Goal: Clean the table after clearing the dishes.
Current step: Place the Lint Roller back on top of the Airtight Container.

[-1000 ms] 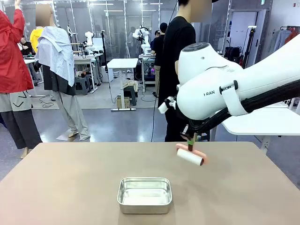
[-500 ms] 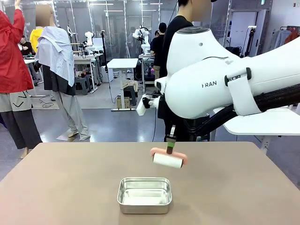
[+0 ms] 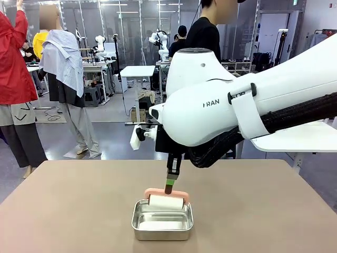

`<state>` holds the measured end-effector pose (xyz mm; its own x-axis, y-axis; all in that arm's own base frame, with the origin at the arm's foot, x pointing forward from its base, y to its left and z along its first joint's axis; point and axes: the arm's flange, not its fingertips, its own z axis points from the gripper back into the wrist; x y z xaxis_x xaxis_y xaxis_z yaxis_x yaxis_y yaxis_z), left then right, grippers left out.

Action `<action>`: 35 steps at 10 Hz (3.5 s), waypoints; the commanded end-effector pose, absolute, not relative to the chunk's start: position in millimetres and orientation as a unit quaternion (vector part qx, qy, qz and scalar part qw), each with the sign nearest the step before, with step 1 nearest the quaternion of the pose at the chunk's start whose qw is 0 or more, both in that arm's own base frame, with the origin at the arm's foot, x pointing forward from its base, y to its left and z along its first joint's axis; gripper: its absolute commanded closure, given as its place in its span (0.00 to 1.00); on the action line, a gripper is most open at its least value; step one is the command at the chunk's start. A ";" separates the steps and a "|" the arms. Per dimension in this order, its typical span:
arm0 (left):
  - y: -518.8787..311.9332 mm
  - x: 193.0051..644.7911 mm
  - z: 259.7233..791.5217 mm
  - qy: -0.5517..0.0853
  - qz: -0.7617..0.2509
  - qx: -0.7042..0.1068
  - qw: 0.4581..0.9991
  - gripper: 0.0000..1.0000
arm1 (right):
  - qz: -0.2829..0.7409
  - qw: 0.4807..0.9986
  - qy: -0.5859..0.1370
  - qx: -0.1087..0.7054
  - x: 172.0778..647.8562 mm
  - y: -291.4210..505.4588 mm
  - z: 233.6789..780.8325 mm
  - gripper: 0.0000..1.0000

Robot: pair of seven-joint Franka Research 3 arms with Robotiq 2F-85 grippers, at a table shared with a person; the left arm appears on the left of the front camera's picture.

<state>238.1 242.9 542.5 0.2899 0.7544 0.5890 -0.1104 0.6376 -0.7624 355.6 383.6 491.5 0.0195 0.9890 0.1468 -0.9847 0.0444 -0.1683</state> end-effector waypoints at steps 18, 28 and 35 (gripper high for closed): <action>242.7 236.5 544.1 -0.515 0.296 -0.307 0.743 0.00 | 0.682 0.730 -0.029 0.018 412.3 395.5 446.7 0.80; 242.7 236.5 544.1 -0.515 0.296 -0.307 0.743 0.00 | 0.685 0.728 0.006 0.004 453.7 408.8 412.5 0.36; 242.7 236.5 544.1 -0.515 0.296 -0.307 0.743 0.00 | 0.687 0.727 -0.016 -0.013 454.6 415.4 417.6 0.00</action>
